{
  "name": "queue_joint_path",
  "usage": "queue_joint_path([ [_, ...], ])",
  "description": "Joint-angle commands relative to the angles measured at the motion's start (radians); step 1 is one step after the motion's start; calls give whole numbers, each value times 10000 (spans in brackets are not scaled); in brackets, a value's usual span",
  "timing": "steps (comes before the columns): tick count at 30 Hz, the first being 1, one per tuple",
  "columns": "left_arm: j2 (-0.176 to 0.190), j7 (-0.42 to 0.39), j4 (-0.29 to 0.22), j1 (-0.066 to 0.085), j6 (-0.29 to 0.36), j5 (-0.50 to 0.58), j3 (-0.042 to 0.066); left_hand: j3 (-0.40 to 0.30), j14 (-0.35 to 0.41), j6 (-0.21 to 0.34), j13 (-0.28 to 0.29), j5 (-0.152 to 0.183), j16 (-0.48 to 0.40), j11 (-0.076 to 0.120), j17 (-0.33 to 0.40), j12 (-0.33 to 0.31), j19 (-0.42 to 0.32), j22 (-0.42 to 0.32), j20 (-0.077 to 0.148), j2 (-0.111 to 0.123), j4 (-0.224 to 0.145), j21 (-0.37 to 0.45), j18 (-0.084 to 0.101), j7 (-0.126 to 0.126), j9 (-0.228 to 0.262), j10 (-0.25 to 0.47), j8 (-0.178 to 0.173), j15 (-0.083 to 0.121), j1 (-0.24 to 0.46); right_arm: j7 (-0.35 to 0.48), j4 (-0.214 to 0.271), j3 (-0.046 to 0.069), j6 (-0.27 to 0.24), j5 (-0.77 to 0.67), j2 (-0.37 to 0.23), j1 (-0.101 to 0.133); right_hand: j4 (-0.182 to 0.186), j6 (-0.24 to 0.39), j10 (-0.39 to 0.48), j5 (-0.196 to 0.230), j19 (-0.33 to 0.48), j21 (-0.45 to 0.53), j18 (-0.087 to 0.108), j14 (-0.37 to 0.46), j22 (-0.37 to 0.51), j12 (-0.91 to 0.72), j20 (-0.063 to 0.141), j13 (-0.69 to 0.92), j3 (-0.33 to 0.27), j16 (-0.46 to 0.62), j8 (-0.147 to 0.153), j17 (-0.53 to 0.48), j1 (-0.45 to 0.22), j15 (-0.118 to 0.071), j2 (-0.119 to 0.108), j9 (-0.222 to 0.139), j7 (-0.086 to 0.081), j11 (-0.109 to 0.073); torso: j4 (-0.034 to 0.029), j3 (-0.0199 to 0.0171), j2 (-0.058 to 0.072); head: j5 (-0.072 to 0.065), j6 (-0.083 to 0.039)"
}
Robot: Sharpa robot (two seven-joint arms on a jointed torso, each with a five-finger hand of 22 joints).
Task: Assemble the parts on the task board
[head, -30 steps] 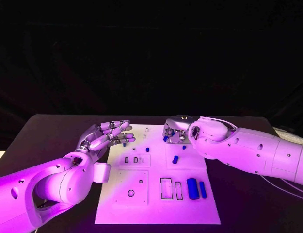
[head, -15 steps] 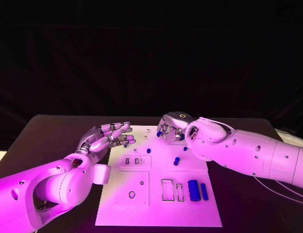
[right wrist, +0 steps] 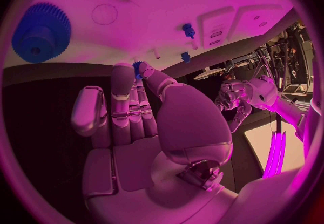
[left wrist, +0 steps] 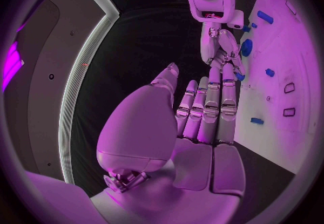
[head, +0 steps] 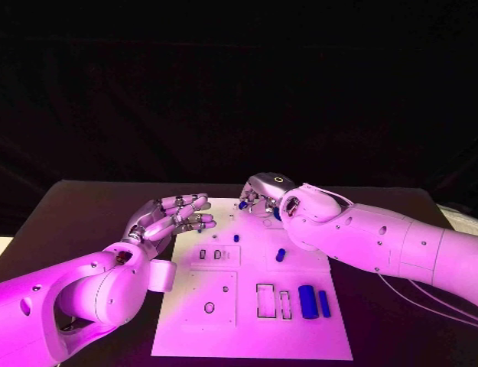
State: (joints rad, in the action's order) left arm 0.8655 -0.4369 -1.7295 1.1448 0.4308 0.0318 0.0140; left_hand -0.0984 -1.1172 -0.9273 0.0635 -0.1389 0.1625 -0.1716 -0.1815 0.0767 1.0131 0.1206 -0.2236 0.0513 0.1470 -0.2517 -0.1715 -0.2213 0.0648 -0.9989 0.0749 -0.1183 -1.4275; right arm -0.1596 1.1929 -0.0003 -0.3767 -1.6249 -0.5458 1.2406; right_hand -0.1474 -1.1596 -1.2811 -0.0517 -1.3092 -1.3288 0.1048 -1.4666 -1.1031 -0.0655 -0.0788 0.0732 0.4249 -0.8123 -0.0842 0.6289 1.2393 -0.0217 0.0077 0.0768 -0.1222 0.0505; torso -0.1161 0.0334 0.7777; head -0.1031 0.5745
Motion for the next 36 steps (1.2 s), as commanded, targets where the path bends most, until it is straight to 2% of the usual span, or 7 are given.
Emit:
queue_joint_path([
  [1, -22, -28, -27, 20, -233, -6, 10, 8, -4, -61, 7, 52, -42, -18, -9, -61, 88, 5, 4, -119, -45, -47, -96, -11, 5, -43, -50, -10, 8, -303, -230, 4, -140, -42, 155, 4, 42, -24, 38, 3, -55, -34, -116, -70, -7, 41, -13, -15, 2, -62, 0, 7, -64, -56, -12, 193, 53, 32, 7, -1, 2, 9, -5],
  [5, -27, -19, -29, 24, -242, -6, 10, 8, -4, -61, 7, 52, -42, -18, -9, -61, 88, 5, 4, -119, -45, -47, -96, -11, 5, -43, -50, -10, 8, -427, -475, 4, -243, -89, 355, 4, 53, -13, 55, 1, -56, -42, -118, -66, -18, 42, -16, -20, 7, -72, 10, 9, -61, -52, -22, 193, 45, 38, 6, -10, 20, 20, -22],
  [10, -30, -7, -32, 31, -255, -6, 10, 8, -4, -61, 7, 52, -42, -18, -9, -61, 88, 5, 4, -119, -45, -47, -96, -11, 5, -43, -50, -10, 8, -456, -614, 4, -347, -138, 520, 2, 57, -12, 58, -3, -61, -50, -120, -66, -31, 40, -17, -20, 13, -87, 13, 23, -57, -50, -21, 194, 40, 39, -26, -1, 32, 15, -21],
  [12, -32, -4, -31, 33, -260, -6, 10, 8, -4, -61, 7, 52, -42, -18, -9, -61, 88, 5, 4, -119, -45, -47, -96, -11, 5, -43, -50, -10, 8, -459, -655, 4, -331, -148, 573, 2, 58, -12, 58, -3, -61, -50, -120, -66, -31, 40, -17, -20, 13, -88, 13, 24, -57, -50, -21, 194, 40, 39, -16, 2, 26, 24, -14],
  [24, -29, 12, -49, 69, -266, -6, 10, 6, -4, -60, 7, 54, -49, -17, -16, -64, 88, 4, 5, -120, -58, -46, -95, -9, 4, -43, -54, -10, 4, -335, -816, 0, -55, -91, 829, -1, 57, -7, 71, -6, -53, -51, -119, -63, -28, 38, -21, -23, 19, -99, 22, 25, -42, -46, -46, 196, 32, 44, -41, 14, 44, 28, 40],
  [31, -32, 20, -52, 93, -275, -6, 10, 6, -4, -60, 7, 54, -49, -17, -16, -64, 88, 4, 5, -120, -58, -46, -95, -9, 4, -43, -54, -10, 4, -347, -954, -4, 267, -93, 951, -2, 59, -2, 83, -8, -48, -52, -118, -56, -27, 38, -24, -25, 20, -97, 29, 15, -35, -42, -65, 197, 27, 49, -57, 40, 46, 15, 65],
  [36, -34, 26, -54, 107, -280, -6, 10, 6, -4, -60, 7, 54, -49, -17, -16, -64, 88, 4, 5, -120, -58, -46, -95, -9, 4, -43, -54, -10, 4, -486, -1052, -10, 371, -137, 1018, -3, 74, 26, 121, -9, -23, -43, -113, -39, -3, 44, -31, -32, 24, -86, 52, -12, -34, -31, -94, 195, 10, 65, -63, 36, 53, 14, 68],
])
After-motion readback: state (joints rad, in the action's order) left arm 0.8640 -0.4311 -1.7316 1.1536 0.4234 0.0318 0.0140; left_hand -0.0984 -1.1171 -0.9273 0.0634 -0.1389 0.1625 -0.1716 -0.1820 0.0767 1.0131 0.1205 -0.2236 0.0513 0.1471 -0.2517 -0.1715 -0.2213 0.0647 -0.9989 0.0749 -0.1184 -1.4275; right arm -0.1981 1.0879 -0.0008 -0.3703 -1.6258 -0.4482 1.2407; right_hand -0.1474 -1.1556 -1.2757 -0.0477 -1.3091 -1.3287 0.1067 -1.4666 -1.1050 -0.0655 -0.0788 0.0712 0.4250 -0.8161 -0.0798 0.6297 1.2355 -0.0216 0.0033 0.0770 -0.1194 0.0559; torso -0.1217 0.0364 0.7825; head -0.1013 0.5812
